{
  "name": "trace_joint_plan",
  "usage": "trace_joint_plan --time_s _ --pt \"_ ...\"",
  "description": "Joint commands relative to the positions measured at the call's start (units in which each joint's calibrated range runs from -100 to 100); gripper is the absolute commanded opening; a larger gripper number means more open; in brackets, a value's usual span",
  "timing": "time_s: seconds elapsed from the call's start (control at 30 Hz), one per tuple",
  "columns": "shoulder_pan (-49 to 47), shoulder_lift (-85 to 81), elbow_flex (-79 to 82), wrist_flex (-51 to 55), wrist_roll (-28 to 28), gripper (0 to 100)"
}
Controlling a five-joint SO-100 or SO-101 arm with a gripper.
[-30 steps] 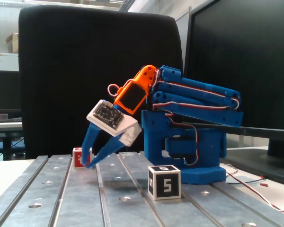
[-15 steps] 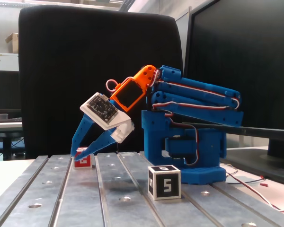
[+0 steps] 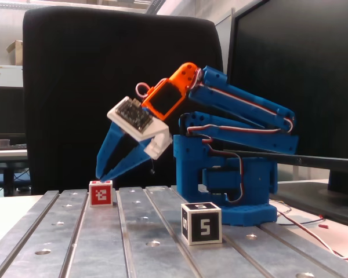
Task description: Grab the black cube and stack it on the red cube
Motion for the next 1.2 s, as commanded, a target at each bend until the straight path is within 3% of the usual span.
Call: trace_joint_plan --time_s 0.0,0.27,0.47,0.63,0.8,1.17 --pt "0.19 7.48 -7.40 0.42 -0.19 0" --pt "0.19 34.05 -26.49 0.94 -0.29 0" --pt "3.15 47.58 -42.86 8.80 -1.56 0" --pt "3.88 53.68 -50.37 15.90 -9.87 0" --pt "2.85 54.52 -50.46 21.97 -23.91 0" --pt "-15.53 54.18 -48.38 28.90 -46.59 0"
